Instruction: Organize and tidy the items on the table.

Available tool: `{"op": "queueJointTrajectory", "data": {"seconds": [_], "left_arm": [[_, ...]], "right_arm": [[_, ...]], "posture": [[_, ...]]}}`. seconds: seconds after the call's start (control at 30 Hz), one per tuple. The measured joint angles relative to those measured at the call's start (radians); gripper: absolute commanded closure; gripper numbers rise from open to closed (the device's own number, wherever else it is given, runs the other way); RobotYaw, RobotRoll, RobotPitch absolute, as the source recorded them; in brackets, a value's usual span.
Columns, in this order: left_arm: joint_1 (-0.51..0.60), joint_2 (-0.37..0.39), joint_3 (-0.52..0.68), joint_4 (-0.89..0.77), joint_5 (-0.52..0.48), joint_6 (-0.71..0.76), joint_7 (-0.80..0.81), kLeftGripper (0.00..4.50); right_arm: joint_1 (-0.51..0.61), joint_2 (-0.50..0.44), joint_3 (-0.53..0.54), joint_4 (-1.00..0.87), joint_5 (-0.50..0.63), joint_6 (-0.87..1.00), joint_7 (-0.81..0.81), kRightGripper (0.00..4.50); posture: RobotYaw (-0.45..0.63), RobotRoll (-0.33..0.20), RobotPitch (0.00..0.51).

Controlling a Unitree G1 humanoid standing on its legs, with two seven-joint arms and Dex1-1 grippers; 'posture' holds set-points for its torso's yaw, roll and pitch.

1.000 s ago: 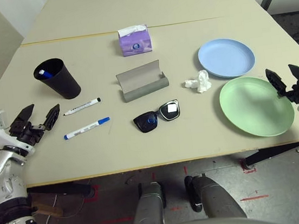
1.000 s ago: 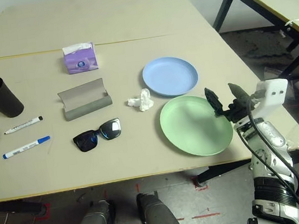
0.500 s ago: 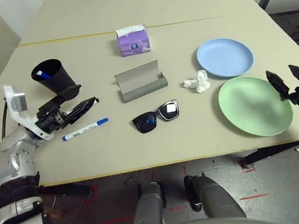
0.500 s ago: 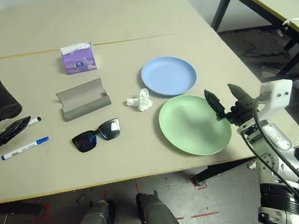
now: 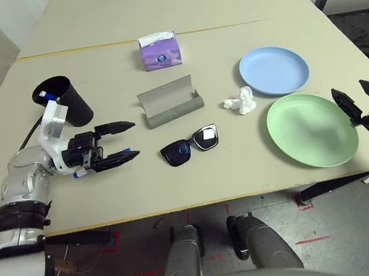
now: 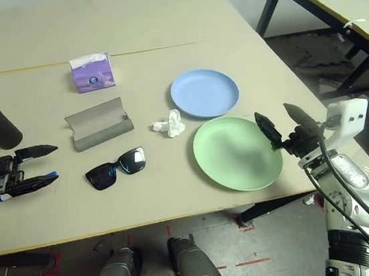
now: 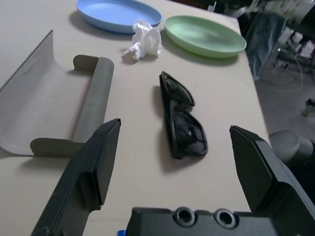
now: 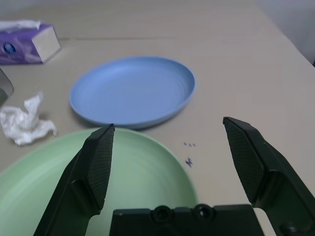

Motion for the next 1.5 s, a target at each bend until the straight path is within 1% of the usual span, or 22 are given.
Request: {"op": "queueJointTrajectory", "data": {"seconds": [0.03, 0.07, 0.1, 0.17, 0.27, 0.37, 0.47, 0.6, 0.77, 1.03, 1.23, 1.5], "left_arm": [[-0.009, 0.000, -0.010, 0.021, 0.004, -0.024, 0.000, 0.00], [-0.014, 0.000, -0.017, 0.043, 0.006, -0.047, 0.000, 0.00], [-0.016, 0.002, -0.018, 0.058, 0.006, -0.056, 0.000, 0.00], [-0.025, 0.000, -0.029, 0.078, 0.006, -0.081, 0.000, 0.00], [-0.030, -0.001, -0.056, 0.094, 0.006, -0.114, 0.000, 0.00], [-0.033, -0.010, -0.073, 0.104, 0.005, -0.130, 0.000, 0.00], [-0.035, -0.029, -0.091, 0.111, 0.005, -0.145, 0.000, 0.00], [-0.036, -0.039, -0.092, 0.115, 0.004, -0.157, 0.000, 0.00], [-0.036, -0.041, -0.093, 0.115, 0.003, -0.163, 0.000, 0.00], [-0.025, -0.042, -0.093, 0.106, 0.000, -0.164, 0.000, 0.00], [0.008, -0.037, -0.091, 0.069, -0.005, -0.162, 0.000, 0.00], [0.034, -0.033, -0.064, 0.028, -0.008, -0.154, 0.000, 0.00]], "right_arm": [[0.045, -0.037, -0.011, -0.038, 0.015, 0.046, 0.016, 0.05], [0.113, -0.096, -0.037, -0.092, 0.043, 0.119, 0.036, 0.05], [0.144, -0.129, -0.064, -0.118, 0.057, 0.160, 0.045, 0.05], [0.228, -0.217, -0.167, -0.191, 0.120, 0.310, 0.055, 0.05], [0.300, -0.322, -0.295, -0.252, 0.175, 0.497, 0.058, 0.05], [0.330, -0.357, -0.377, -0.271, 0.232, 0.666, 0.050, 0.05], [0.366, -0.360, -0.411, -0.281, 0.278, 0.814, 0.042, 0.05], [0.387, -0.332, -0.407, -0.329, 0.305, 0.922, 0.025, 0.05], [0.353, -0.286, -0.373, -0.354, 0.330, 0.989, -0.002, 0.05], [0.259, -0.260, -0.276, -0.339, 0.331, 1.001, -0.026, 0.05], [0.196, -0.249, -0.177, -0.298, 0.307, 0.984, -0.029, 0.05], [0.124, -0.233, -0.083, -0.250, 0.268, 0.942, -0.026, 0.05]], "posture": [[-0.19, 0.000, 0.203], [-0.20, 0.000, 0.203], [-0.20, 0.000, 0.204], [-0.21, 0.000, 0.207], [-0.22, 0.000, 0.208], [-0.23, 0.000, 0.207], [-0.23, 0.000, 0.203], [-0.23, 0.000, 0.206], [-0.22, 0.000, 0.208], [-0.19, 0.000, 0.212], [-0.16, 0.000, 0.210], [-0.14, 0.000, 0.203]]}}
